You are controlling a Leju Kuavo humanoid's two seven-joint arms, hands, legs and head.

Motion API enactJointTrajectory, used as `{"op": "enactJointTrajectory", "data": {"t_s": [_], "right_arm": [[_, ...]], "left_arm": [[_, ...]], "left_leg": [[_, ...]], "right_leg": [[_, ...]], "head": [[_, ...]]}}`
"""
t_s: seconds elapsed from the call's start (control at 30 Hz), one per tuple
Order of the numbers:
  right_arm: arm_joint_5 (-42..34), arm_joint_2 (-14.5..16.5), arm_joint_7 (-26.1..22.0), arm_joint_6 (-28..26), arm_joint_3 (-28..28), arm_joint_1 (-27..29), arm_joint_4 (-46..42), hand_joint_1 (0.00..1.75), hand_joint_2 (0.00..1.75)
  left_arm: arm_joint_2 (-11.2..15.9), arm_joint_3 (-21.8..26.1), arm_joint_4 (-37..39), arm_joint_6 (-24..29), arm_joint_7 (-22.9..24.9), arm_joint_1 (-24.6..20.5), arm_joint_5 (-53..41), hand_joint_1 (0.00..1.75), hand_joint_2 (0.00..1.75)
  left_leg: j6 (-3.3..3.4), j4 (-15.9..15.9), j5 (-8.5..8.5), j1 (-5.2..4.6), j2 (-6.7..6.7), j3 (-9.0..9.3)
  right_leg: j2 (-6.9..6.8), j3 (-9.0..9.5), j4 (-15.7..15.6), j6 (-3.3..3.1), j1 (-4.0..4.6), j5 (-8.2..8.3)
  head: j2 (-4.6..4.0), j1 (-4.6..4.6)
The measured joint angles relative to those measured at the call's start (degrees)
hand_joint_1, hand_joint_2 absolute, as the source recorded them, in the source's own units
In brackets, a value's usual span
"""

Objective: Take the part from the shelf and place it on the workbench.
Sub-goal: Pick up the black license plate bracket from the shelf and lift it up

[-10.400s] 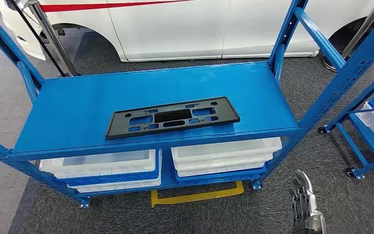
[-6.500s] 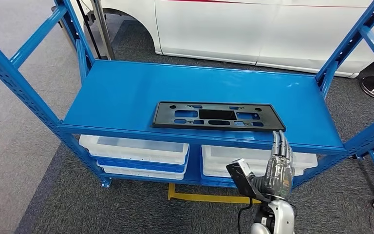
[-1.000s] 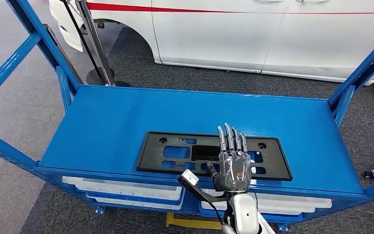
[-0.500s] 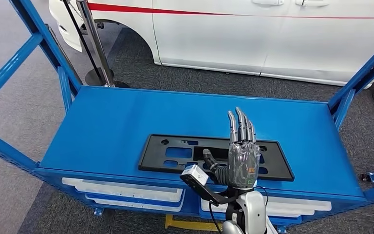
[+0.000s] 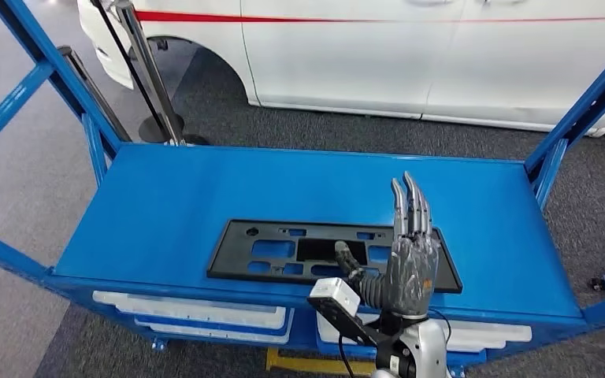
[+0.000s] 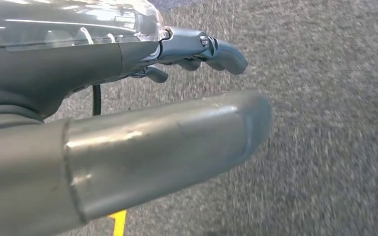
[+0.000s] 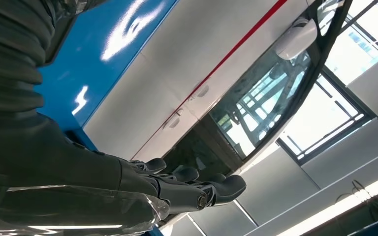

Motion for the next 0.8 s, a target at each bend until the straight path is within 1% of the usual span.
{"op": "enactJointTrajectory", "data": {"t_s": [0.07,0.1,0.13,0.17,0.2,0.23,0.27,0.3,0.33,0.37,0.4,0.43,0.47,0.5,0.57,0.6,0.63,0.67,0.7,0.73,0.77,0.8], "right_arm": [[0.0,0.0,-0.2,0.1,0.0,0.9,-0.2,0.0,1.75],[0.0,-0.1,-0.2,0.1,0.0,1.4,-0.3,0.0,1.75],[0.0,-0.1,-0.2,0.2,0.0,1.7,-0.3,0.0,1.75],[0.0,-0.1,-0.2,0.2,0.0,1.9,-0.3,0.0,1.75],[0.0,-0.1,-0.2,0.2,0.0,2.0,-0.3,0.0,1.75],[0.0,-0.1,-0.2,0.2,0.0,2.1,-0.4,0.0,1.75],[0.0,-0.1,-0.2,0.2,0.0,2.1,-0.4,0.0,1.75],[0.0,-0.1,-0.2,0.2,0.0,2.2,-0.5,0.0,1.75],[0.0,-0.1,-0.2,0.1,0.0,2.2,-0.6,0.0,1.75],[0.0,-0.2,-0.2,0.1,0.0,2.3,-0.7,0.0,1.75],[0.0,-0.2,-0.2,0.1,0.0,2.3,-0.8,0.0,1.75],[0.0,-0.2,-0.2,0.2,0.0,2.4,-0.8,0.0,1.75],[0.0,-0.3,-0.3,0.3,0.0,2.4,-0.9,0.0,1.75],[0.0,-0.3,-0.4,0.4,0.0,2.5,-1.0,0.0,1.75],[0.0,-0.6,-0.6,0.7,0.0,3.0,-0.9,0.0,1.75],[0.0,-0.7,-0.6,0.7,0.0,3.3,-0.8,0.0,1.75],[0.0,-0.9,-0.7,0.7,0.0,3.7,-0.6,0.0,1.75],[0.1,-1.1,-0.6,0.7,0.0,4.0,-0.4,0.0,1.75],[0.1,-1.4,-0.6,0.6,0.1,4.3,-0.2,0.0,1.75],[0.1,-1.6,-0.4,0.5,0.1,4.5,0.0,0.0,1.75],[0.1,-1.8,-0.2,0.5,0.3,4.7,0.2,0.0,1.75],[0.1,-2.1,0.2,0.4,0.4,5.0,0.4,0.0,1.75]], "left_arm": [[-0.1,0.0,0.0,0.0,0.0,0.1,0.1,0.0,0.0],[-0.1,0.0,0.0,0.0,0.0,0.1,0.1,0.0,0.0],[-0.1,0.0,0.0,0.0,0.0,0.2,0.1,0.0,0.0],[-0.1,0.0,0.0,0.0,0.0,0.2,0.1,0.0,0.0],[-0.1,0.1,0.0,0.0,0.0,0.2,0.1,0.0,0.0],[-0.1,0.1,0.0,0.0,0.0,0.2,0.1,0.0,0.0],[-0.1,0.1,0.0,0.0,0.0,0.1,0.1,0.0,0.0],[-0.1,0.1,0.0,0.0,0.0,0.1,0.1,0.0,0.0],[-0.1,0.1,0.0,0.0,0.0,0.1,0.1,0.0,0.0],[-0.1,0.1,0.0,0.0,0.0,0.1,0.1,0.0,0.0],[-0.2,0.1,0.0,0.0,0.0,0.1,0.1,0.0,0.0],[-0.2,0.1,0.0,0.0,0.0,0.2,0.1,0.0,0.0],[-0.2,0.1,0.0,0.0,0.0,0.2,0.1,0.0,0.0],[-0.3,0.1,0.0,0.0,0.0,0.1,0.2,0.0,0.0],[-0.3,0.1,0.0,0.0,0.1,0.1,0.2,0.0,0.0],[-0.3,0.1,0.0,0.0,0.1,0.1,0.2,0.0,0.0],[-0.3,0.2,0.0,-0.1,0.1,0.1,0.2,0.0,0.0],[-0.3,0.2,0.0,-0.1,0.2,0.1,0.3,0.0,0.0],[-0.4,0.3,0.0,-0.2,0.2,0.1,0.3,0.0,0.0],[-0.5,0.3,0.0,-0.2,0.2,0.1,0.3,0.0,0.0],[-0.6,0.3,0.0,-0.2,0.2,0.1,0.4,0.0,0.0],[-0.7,0.3,0.0,-0.2,0.2,0.1,0.5,0.0,0.0]], "left_leg": [[-0.31,8.0,-3.74,0.04,0.01,-3.68],[-0.38,11.0,-4.62,0.05,0.01,-5.16],[-0.33,11.8,-4.24,0.04,0.01,-5.62],[-0.16,10.2,-2.76,0.03,0.01,-4.93],[0.13,6.6,-0.57,-0.01,0.01,-3.26],[0.54,2.4,1.35,-0.11,0.01,-1.25],[0.92,-1.2,2.62,-0.27,0.01,0.45],[1.23,-3.6,3.22,-0.46,0.0,1.54],[1.43,-4.5,3.21,-0.63,-0.02,1.96],[1.54,-4.7,3.23,-0.76,-0.04,2.01],[1.76,-4.9,3.41,-0.64,-0.05,2.09],[2.03,-5.3,3.62,-0.5,0.01,2.21],[2.35,-5.6,3.84,-0.32,0.08,2.32],[2.62,-5.8,4.02,-0.15,0.15,2.42],[2.85,-5.8,4.05,-0.18,0.22,2.36],[2.87,-5.8,4.02,-0.2,0.23,2.34],[2.87,-5.7,3.97,-0.2,0.21,2.34],[2.82,-5.7,3.89,-0.19,0.18,2.38],[2.73,-5.5,3.77,-0.18,0.13,2.45],[2.55,-5.4,3.6,-0.16,0.09,2.5],[2.3,-5.1,3.4,-0.26,0.04,2.5],[2.0,-5.0,3.26,-0.35,0.0,2.44]], "right_leg": [[-0.1,-0.07,0.0,-0.31,0.18,-0.05],[-0.1,-0.08,0.0,-0.37,0.29,-0.08],[-0.07,-0.06,0.1,-0.42,0.4,-0.12],[-0.02,0.03,0.1,-0.43,0.49,-0.16],[0.03,0.18,0.1,-0.42,0.57,-0.22],[0.06,0.32,0.1,-0.37,0.62,-0.3],[0.09,0.37,0.2,-0.21,0.75,-0.39],[0.09,0.34,0.3,0.01,0.82,-0.42],[0.09,0.27,0.3,0.27,0.83,-0.41],[0.1,0.22,0.3,0.58,0.85,-0.37],[0.1,0.24,0.2,0.89,0.82,-0.38],[0.11,0.19,0.5,1.2,0.79,-0.68],[0.11,-0.26,1.7,1.5,0.77,-1.59],[0.11,-1.27,4.0,1.77,0.7,-3.11],[0.1,-4.61,11.2,2.2,0.39,-6.77],[0.1,-6.13,14.3,2.38,0.24,-7.79],[0.08,-6.88,15.6,2.53,0.09,-7.73],[0.05,-6.53,14.8,2.62,-0.05,-6.5],[0.01,-5.16,11.8,2.64,-0.19,-4.46],[-0.03,-3.25,7.7,2.59,-0.3,-2.55],[-0.05,-1.57,4.2,2.47,-0.24,-1.15],[-0.03,-0.51,1.8,2.26,-0.16,-0.49]], "head": [[0.0,-0.01],[0.0,0.0],[0.0,0.0],[0.0,-0.01],[0.0,0.0],[0.0,0.0],[0.0,0.01],[0.0,0.01],[0.0,0.01],[0.0,0.01],[0.0,0.01],[0.0,0.02],[0.0,0.02],[0.0,0.03],[0.0,0.04],[0.0,0.04],[0.0,0.03],[0.0,0.03],[0.0,0.03],[0.0,0.03],[0.0,0.04],[0.0,0.03]]}}
